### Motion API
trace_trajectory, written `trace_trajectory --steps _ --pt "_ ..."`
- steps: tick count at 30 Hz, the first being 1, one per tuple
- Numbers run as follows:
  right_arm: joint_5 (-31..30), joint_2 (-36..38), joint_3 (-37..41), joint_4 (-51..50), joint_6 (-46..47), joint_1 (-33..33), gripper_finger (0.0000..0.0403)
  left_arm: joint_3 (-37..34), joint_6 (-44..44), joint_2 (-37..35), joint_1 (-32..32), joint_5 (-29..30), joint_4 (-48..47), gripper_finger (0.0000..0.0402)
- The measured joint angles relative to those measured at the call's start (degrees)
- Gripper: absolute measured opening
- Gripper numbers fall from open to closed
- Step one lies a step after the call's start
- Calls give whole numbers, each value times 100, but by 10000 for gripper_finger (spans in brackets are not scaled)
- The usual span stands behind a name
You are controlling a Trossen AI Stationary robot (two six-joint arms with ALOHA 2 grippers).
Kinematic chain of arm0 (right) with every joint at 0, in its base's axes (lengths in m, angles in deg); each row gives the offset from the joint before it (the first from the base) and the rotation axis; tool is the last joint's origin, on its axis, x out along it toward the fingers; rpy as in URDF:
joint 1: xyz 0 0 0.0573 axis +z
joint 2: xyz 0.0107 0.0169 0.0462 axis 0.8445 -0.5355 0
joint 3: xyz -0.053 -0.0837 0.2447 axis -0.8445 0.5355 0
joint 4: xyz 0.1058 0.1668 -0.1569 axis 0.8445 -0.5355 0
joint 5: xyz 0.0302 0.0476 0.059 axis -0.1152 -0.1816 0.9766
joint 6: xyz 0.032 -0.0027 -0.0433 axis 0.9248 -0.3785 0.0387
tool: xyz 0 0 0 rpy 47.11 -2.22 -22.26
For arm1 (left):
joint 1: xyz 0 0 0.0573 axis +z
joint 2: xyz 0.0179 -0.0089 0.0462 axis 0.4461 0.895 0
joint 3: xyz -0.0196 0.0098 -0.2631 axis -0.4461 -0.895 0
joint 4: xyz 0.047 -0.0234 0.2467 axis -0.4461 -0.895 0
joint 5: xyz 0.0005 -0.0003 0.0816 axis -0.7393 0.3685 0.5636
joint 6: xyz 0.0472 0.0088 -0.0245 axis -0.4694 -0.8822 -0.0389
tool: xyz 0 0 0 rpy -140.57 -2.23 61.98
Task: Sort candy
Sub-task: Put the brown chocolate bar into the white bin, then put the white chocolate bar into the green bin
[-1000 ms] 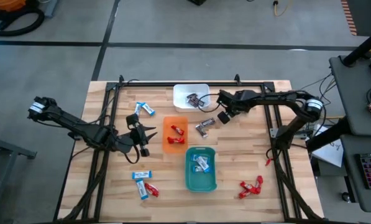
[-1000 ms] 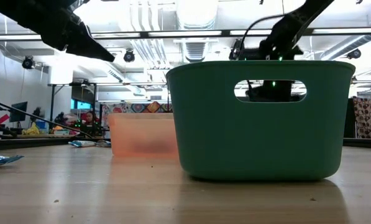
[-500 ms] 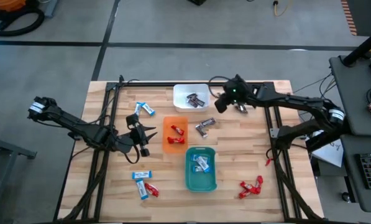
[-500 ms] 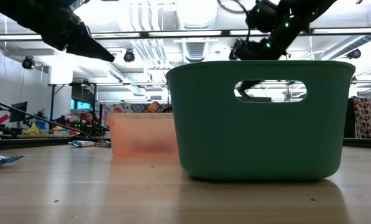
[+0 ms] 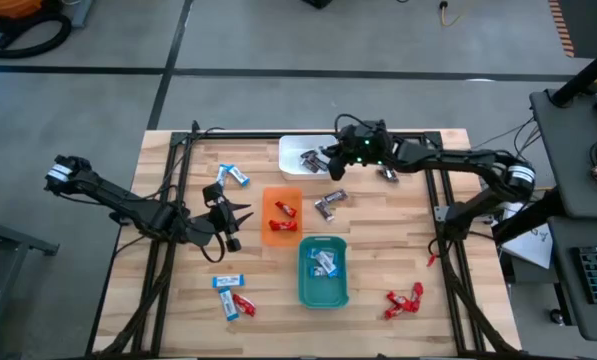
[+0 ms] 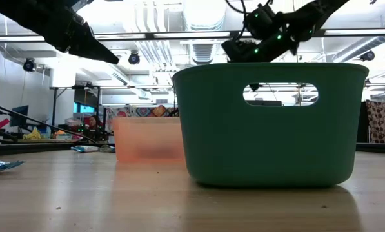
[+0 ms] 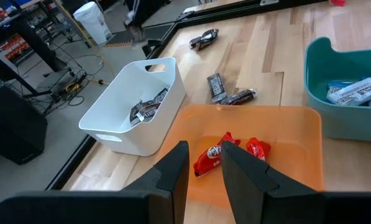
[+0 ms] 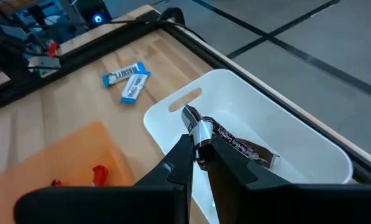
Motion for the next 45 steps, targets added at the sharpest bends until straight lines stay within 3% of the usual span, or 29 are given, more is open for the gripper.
trace_trajectory --steps 15,27,34,42,45 --pt "-120 -583 -4 373 9 -2 40 0 21 2 0 0 -2 77" --pt "-208 -622 -4 355 126 -2 164 0 97 2 0 0 -2 77" --pt "-123 -448 -4 269 229 2 189 0 273 2 -3 -25 -4 77" --pt "107 263 -4 -453 219 304 176 229 370 2 -9 -1963 -188 77" --pt "105 571 -4 -813 177 523 171 416 645 21 -13 -2352 -559 77"
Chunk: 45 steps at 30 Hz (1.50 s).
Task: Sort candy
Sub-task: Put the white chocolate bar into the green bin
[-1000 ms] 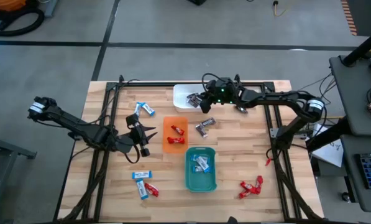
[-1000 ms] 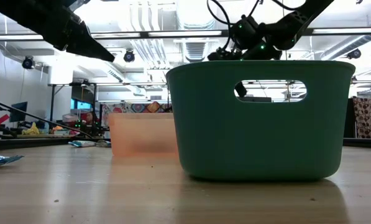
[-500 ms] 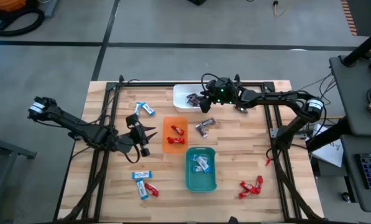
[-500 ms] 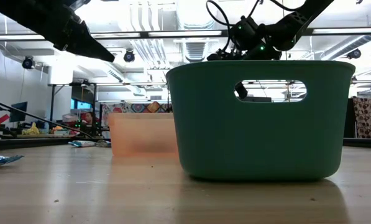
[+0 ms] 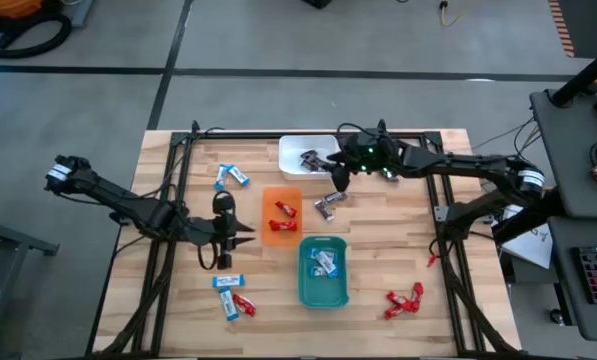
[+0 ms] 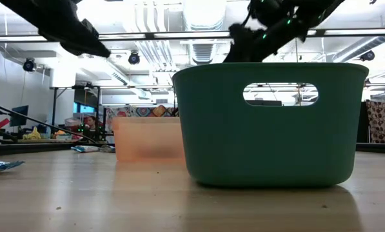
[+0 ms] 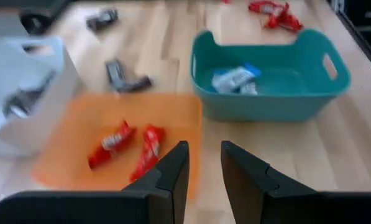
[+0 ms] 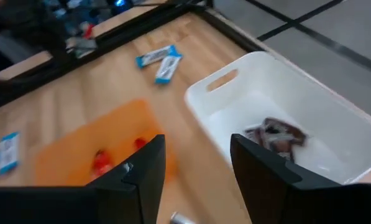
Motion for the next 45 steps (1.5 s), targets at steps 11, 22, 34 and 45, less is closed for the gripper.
trace_trajectory --steps 11,22,34,45 --pt "-2 768 0 -1230 277 1082 155 1079 1247 835 -286 -1142 -2007 77" --pt "3 946 0 -2600 1447 2312 153 1358 2388 1969 -1276 -1431 -2350 77" --pt "21 946 0 -4670 3106 3313 151 1356 3394 2691 -1662 -1555 -2374 77" --pt "45 946 0 -4900 3365 3688 151 1348 3430 3156 -1690 -1455 -2381 134"
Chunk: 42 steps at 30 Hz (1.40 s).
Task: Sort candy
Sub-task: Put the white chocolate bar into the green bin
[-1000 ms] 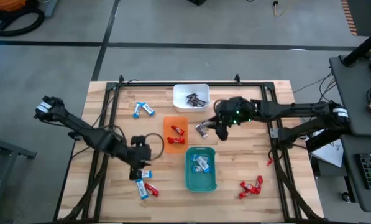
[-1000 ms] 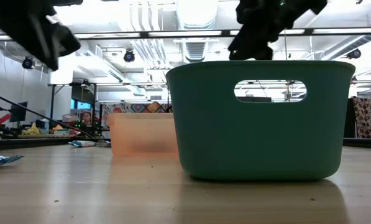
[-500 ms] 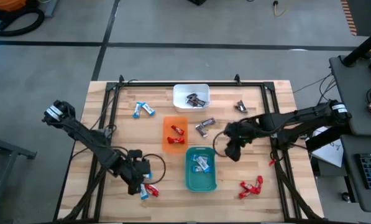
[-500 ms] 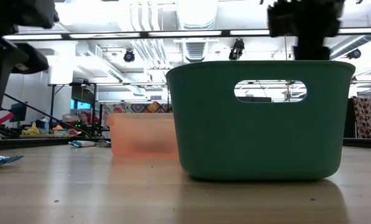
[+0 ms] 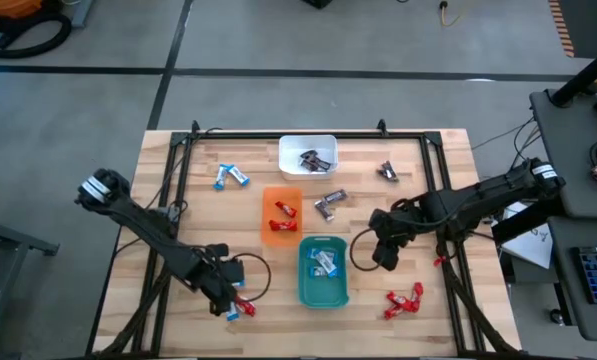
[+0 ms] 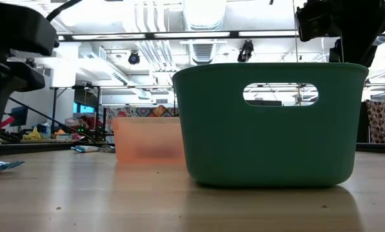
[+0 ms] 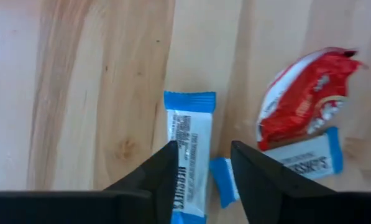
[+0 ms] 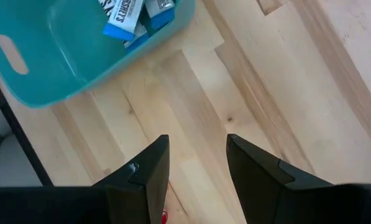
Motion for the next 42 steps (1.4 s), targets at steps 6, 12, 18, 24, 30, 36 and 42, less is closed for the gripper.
trace_trajectory --steps 6,12,18,24,30,36,42 --pt "-4 0 0 10 -3 1 151 -2 -49 270 -2 115 -58 183" --pt "-26 0 0 18 -9 1 151 -4 -88 630 -2 161 -71 196" --pt "-50 -2 0 18 -14 1 151 20 -196 898 -9 181 -67 190" --pt "-55 -2 0 22 -14 1 151 11 -308 842 -13 198 -16 150" --pt "-81 -2 0 22 -23 1 151 7 -468 820 -15 200 17 90" --pt "-204 -2 0 24 -47 1 151 0 -510 794 -9 356 -20 59" --pt "-270 -2 0 63 -293 1 151 -31 -624 591 -7 462 -84 55"
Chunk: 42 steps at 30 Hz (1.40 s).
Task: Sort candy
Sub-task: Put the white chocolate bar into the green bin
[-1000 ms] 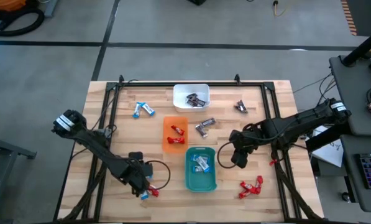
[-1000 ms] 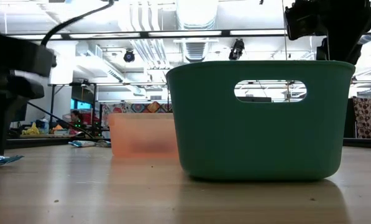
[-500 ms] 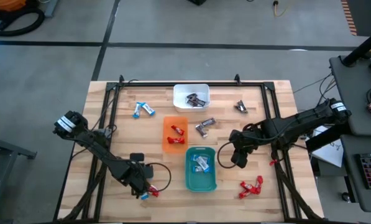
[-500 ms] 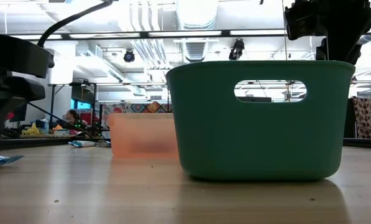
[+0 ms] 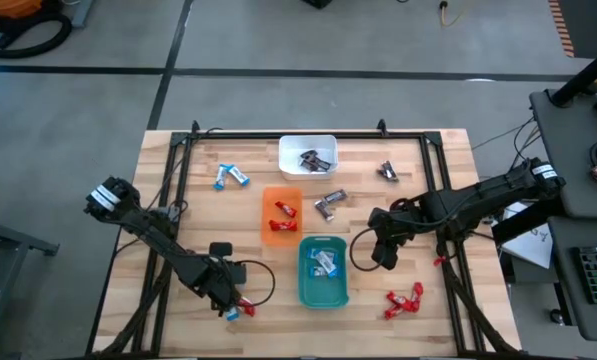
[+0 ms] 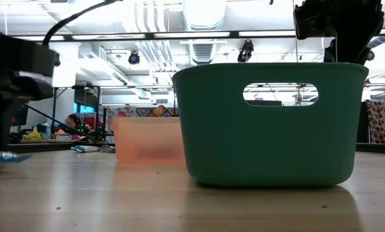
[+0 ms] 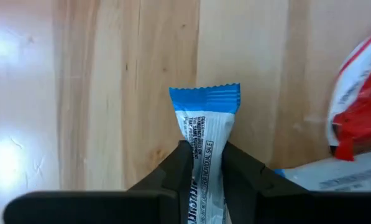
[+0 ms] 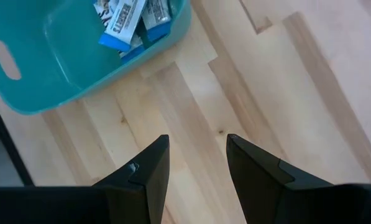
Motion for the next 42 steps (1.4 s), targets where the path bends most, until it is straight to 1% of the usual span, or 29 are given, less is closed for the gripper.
trace_trajectory --steps 5,10,14,19,22,26,30,36,39,42 --pt "-244 0 0 167 -312 0 151 17 -275 -550 2 349 57 53" --pt "-408 0 1 773 -903 0 151 17 -892 -1261 6 1074 437 53" --pt "-702 -2 2 1419 -1500 0 151 17 -1939 -1757 38 1681 1309 53" --pt "-989 -2 8 2255 -2236 0 151 -51 -3611 -2091 241 1743 2784 53" --pt "-1024 -2 47 2821 -2654 0 151 -82 -4437 -2104 407 1741 3415 53" --pt "-996 -4 278 3857 -3157 0 151 -119 -4939 -1954 693 1741 3961 53" --pt "-988 -9 676 4901 -3583 0 151 -317 -5107 -1759 935 1742 4689 53" --pt "-989 -9 1319 6665 -4124 2 151 -785 -5118 -1388 1189 1737 6344 52" --pt "-989 -9 1597 7478 -4367 0 151 -848 -5116 -1146 1283 1736 6748 52" --pt "-989 -9 1753 8007 -4551 0 151 -830 -5116 -899 1376 1736 6992 52"
